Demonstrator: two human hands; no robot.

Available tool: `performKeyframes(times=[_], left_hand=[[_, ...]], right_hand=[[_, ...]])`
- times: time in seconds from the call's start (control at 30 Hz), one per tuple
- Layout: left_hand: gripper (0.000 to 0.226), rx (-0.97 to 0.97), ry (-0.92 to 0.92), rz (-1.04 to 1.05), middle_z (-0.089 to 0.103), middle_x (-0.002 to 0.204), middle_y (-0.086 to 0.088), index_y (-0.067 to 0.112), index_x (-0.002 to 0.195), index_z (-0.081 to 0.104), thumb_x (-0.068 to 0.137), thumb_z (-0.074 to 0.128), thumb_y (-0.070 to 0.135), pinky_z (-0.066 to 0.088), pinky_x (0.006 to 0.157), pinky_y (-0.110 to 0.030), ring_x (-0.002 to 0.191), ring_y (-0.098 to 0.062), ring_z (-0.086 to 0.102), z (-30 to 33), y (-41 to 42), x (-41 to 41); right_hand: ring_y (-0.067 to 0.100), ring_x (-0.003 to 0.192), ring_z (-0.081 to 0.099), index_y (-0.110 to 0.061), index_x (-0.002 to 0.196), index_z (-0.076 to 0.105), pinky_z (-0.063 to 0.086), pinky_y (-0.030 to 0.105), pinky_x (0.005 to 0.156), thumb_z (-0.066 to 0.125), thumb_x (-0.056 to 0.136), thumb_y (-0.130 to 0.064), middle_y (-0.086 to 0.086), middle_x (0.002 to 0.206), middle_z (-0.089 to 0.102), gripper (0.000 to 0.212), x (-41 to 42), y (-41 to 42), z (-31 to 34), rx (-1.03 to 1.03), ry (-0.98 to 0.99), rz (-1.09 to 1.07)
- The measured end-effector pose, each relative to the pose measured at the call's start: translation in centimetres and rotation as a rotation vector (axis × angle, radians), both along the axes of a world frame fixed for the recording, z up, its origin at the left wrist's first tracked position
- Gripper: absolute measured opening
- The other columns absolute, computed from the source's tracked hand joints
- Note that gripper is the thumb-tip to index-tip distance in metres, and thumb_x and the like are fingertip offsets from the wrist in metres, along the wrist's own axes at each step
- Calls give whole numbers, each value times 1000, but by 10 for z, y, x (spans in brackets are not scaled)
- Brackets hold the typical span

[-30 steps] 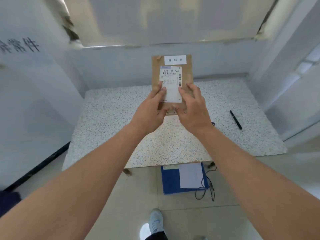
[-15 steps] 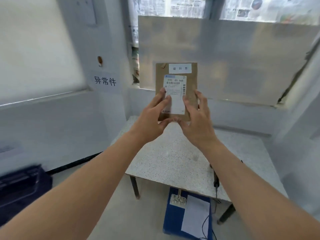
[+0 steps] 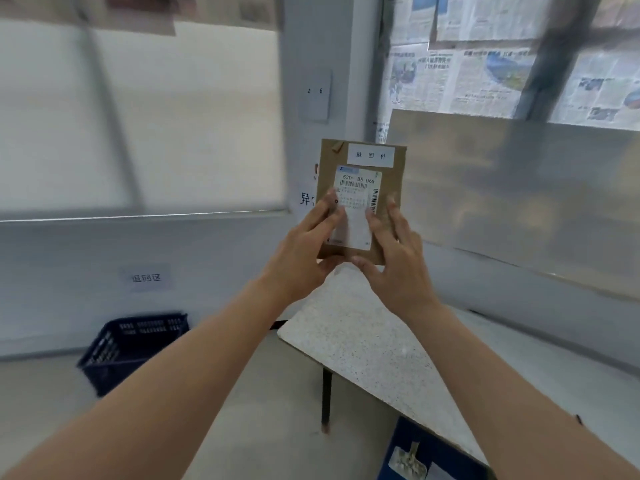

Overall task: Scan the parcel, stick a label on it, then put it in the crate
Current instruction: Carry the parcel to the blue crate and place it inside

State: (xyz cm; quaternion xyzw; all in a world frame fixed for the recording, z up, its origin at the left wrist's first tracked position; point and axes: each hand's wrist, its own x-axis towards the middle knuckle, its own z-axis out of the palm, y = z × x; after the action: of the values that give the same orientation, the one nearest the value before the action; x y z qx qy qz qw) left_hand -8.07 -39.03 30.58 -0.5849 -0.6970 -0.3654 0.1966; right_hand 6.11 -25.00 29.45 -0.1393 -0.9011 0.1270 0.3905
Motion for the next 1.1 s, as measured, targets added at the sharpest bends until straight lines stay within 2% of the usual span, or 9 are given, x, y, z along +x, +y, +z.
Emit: performKeyframes(times=[0.13,0.23,0.57,0.67,0.9,1.1], left_hand=[[82,10,12,51,20,170,-2,7,153,42,83,83,13,48,110,-39,152,-18,31,4,-56,-29],[83,16,10,94,17,171,4,9,155,39,85,82,16,51,108,-41,151,-17,33,6,-104,-56],[79,-10,-4,176,17,171,2,9,156,38,89,78,17,45,113,-40,154,-12,25,-6,-263,-166],[74,-21,-34,228,14,171,4,9,157,35,93,72,15,46,112,-41,154,-14,23,-14,-301,-195],[73,-72,-78,362,13,171,6,10,157,35,94,71,15,45,113,-36,152,-15,29,-37,-357,-269],[74,-139,-132,471,13,171,5,8,158,33,94,71,15,41,116,-36,153,-17,27,-67,-378,-352]], right_hand=[[39,152,27,-23,162,34,27,46,120,78,92,-33,8,175,10,84,-38,-48,3,-19,7,73],[37,156,23,-23,162,35,28,48,121,79,92,-29,9,175,8,84,-72,-90,5,-39,9,129],[36,154,28,-19,160,41,25,40,120,82,90,-26,11,174,14,82,-192,-237,-6,-84,-6,239],[37,152,30,-17,159,42,29,42,120,82,90,-25,10,173,15,80,-228,-270,-10,-86,-34,279],[37,154,27,-14,158,43,31,47,123,79,92,-24,10,174,11,76,-325,-318,-33,-117,-112,383],[39,152,29,-15,159,41,34,49,122,79,92,-24,10,174,11,77,-428,-330,-65,-141,-185,467]])
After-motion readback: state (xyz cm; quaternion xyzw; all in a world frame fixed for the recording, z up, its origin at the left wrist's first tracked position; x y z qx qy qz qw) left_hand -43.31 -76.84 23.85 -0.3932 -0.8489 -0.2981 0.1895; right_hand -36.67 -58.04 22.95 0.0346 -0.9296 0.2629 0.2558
